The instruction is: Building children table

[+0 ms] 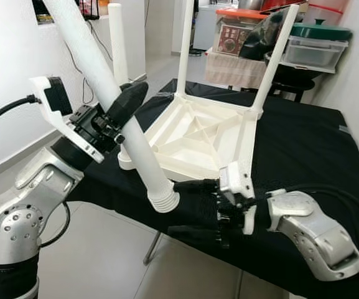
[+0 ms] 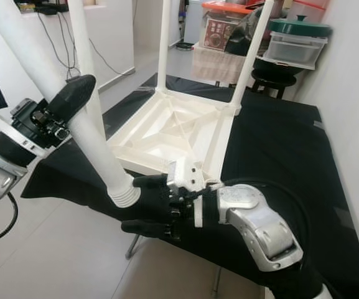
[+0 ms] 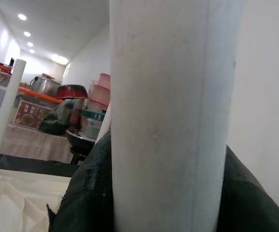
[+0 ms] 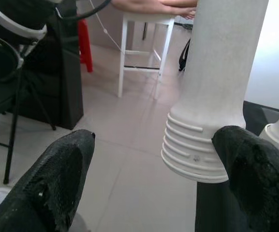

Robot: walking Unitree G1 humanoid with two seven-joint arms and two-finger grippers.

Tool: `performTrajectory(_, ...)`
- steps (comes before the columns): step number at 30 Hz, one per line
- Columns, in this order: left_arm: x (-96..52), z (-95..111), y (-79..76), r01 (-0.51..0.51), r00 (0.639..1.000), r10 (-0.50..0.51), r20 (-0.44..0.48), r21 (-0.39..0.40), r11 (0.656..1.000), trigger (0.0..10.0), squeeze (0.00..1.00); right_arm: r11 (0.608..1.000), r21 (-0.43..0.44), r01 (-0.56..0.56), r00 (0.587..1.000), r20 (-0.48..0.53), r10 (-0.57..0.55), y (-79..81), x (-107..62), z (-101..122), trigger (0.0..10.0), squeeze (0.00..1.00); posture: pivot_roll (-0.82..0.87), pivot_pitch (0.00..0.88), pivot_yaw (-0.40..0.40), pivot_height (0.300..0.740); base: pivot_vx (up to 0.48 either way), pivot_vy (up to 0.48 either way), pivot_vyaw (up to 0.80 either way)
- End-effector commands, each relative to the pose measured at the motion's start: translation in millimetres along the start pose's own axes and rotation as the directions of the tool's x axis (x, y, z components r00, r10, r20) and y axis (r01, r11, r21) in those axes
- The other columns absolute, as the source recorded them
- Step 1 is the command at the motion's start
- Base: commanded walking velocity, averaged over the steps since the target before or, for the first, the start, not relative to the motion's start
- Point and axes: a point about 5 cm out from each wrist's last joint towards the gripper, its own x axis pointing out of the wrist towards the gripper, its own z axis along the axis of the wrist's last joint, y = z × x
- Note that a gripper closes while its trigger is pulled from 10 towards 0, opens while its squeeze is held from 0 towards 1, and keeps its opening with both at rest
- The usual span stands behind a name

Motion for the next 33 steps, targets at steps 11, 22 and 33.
performTrajectory(11,16.5,-31,-18.0,0.115,0.992,-0.119,-0.045,-0.093,0.989,0.0,0.00,0.990,0.029,0.136,0.991,-0.008,-0.136,-15.9,45.2,3,10.0,0.00,0.04,0.000,-0.047,0.740,0.000,0.000,0.00)
performTrajectory(22,16.3,-31,-19.8,0.121,0.991,-0.125,-0.040,-0.093,0.988,0.0,0.00,0.982,-0.023,0.189,0.977,-0.098,-0.190,-34.3,18.4,-5,10.0,0.00,0.04,0.000,-0.049,0.740,0.000,0.000,0.00)
performTrajectory(33,18.4,-35,-20.6,0.126,0.991,-0.129,-0.036,-0.086,0.988,0.0,0.00,0.982,-0.011,0.187,0.982,-0.027,-0.187,-38.4,11.9,13,10.0,0.00,0.04,0.000,-0.044,0.740,0.000,0.000,0.00)
